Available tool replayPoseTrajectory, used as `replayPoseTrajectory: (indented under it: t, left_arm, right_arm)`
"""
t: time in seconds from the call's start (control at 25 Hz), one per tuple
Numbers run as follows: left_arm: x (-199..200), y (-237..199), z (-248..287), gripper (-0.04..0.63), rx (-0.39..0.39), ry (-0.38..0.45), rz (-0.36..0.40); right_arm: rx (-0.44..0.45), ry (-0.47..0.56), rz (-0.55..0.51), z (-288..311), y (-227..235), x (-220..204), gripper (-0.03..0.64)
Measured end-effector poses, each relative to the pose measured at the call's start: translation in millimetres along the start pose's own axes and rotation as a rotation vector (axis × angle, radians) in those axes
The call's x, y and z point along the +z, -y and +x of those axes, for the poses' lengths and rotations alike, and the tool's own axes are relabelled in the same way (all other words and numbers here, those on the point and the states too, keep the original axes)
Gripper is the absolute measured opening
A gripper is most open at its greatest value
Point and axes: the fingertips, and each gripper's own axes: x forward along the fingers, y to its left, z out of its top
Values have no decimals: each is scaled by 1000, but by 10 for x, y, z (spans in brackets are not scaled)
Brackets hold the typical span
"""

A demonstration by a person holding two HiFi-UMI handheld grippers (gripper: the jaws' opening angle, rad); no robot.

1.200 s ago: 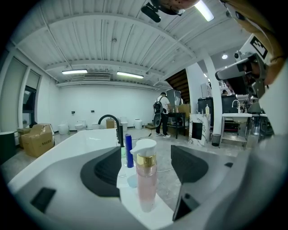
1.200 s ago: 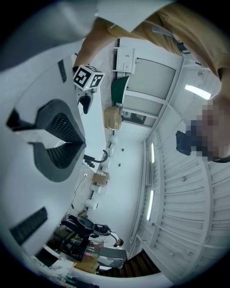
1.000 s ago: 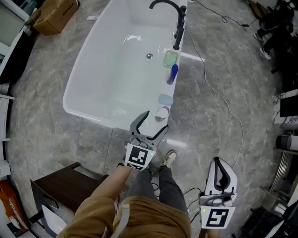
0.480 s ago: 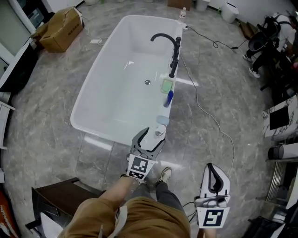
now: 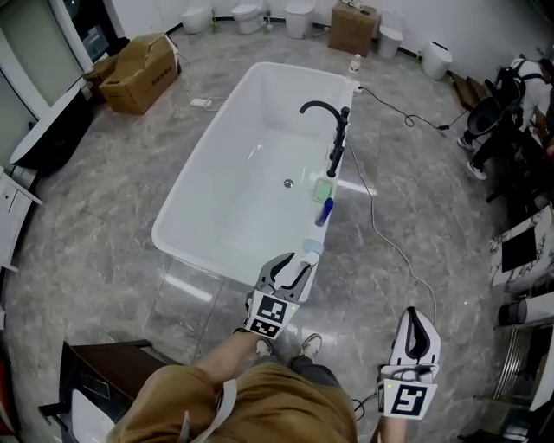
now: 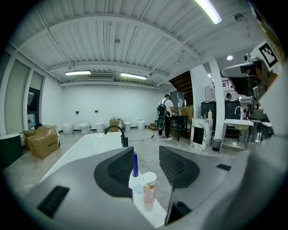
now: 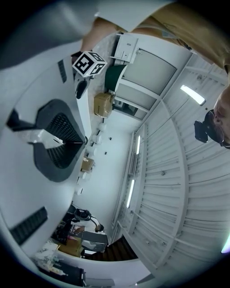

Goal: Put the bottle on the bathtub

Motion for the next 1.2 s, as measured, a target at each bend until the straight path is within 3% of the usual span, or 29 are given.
replayPoseTrajectory:
  t: [0.32, 0.64, 0.96, 1.2]
  left_arm:
    - [549, 67, -271, 109, 21, 59, 14]
    - [794, 105, -447, 12, 60, 85, 15]
    - [1135, 33, -480, 8, 106, 116, 14]
    - [1583, -89, -703, 6, 153, 199, 4]
  right_arm:
    - [38, 60, -4, 65, 33, 126, 6]
    - [78, 85, -5, 245, 128, 110, 6]
    - [106, 121, -6, 449, 247, 175, 6]
    - [129, 143, -14, 606, 298, 273, 6]
